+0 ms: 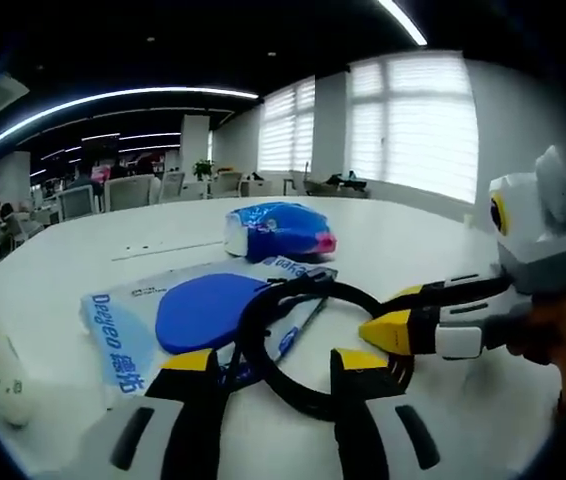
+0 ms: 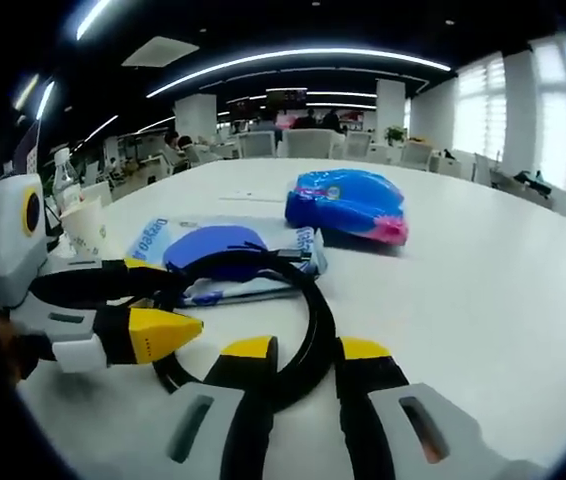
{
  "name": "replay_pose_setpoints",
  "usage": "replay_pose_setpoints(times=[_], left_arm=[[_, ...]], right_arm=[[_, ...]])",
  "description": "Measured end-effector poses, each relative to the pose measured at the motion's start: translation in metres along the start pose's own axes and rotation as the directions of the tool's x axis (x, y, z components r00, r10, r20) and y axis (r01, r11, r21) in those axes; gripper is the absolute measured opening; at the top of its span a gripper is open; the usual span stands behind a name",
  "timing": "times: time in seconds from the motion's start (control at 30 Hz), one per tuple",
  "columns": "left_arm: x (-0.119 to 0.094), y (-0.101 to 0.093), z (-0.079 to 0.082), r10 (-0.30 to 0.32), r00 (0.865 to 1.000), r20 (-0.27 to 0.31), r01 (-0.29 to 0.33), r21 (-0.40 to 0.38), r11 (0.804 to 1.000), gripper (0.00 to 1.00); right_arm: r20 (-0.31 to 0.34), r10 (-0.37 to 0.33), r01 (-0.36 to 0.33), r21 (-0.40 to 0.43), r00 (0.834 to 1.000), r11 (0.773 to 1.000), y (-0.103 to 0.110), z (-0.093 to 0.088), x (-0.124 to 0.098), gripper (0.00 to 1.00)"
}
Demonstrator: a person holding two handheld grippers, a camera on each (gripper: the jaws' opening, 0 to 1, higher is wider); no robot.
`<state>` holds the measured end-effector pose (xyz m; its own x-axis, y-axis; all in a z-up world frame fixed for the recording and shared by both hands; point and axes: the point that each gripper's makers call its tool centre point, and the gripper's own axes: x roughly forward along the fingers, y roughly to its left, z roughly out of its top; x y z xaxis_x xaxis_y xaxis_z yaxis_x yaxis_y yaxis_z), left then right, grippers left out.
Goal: Arrange the tabletop items into an orderly group along one side of the table until the central work area is clear of visible clutter.
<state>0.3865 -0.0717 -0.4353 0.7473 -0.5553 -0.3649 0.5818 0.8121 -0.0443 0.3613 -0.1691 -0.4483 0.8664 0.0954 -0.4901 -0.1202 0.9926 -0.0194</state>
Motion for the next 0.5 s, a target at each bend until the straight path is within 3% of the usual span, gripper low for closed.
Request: replay_pose_setpoints(times=[0.17, 0.3, 0.5], left_arm=[[0.0004, 0.0018, 0.0007, 0.006, 1.0, 0.016, -0.005, -0.032, 0.999, 0.24], [0.0001, -0.0021, 0.0013, -0.022, 1.0, 0.015, 0.023, -0.081, 0.996, 0.24], [0.0005, -0.0001, 0.0013, -0.014, 1.0, 0.013, 0.015, -0.07, 0.997, 0.19]], right_arm=[[0.001, -0.001, 0.001, 0.012, 1.0, 1.0, -0.0009, 0.0005, 0.0, 0.19], [0.0, -0.001, 0.001, 0.017, 1.0, 1.0, -0.0015, 0.0011, 0.0001, 0.18], [-0.002, -0.005, 0.005, 0.018, 1.0, 1.0, -0.0037, 0.0017, 0.0011, 0.16]])
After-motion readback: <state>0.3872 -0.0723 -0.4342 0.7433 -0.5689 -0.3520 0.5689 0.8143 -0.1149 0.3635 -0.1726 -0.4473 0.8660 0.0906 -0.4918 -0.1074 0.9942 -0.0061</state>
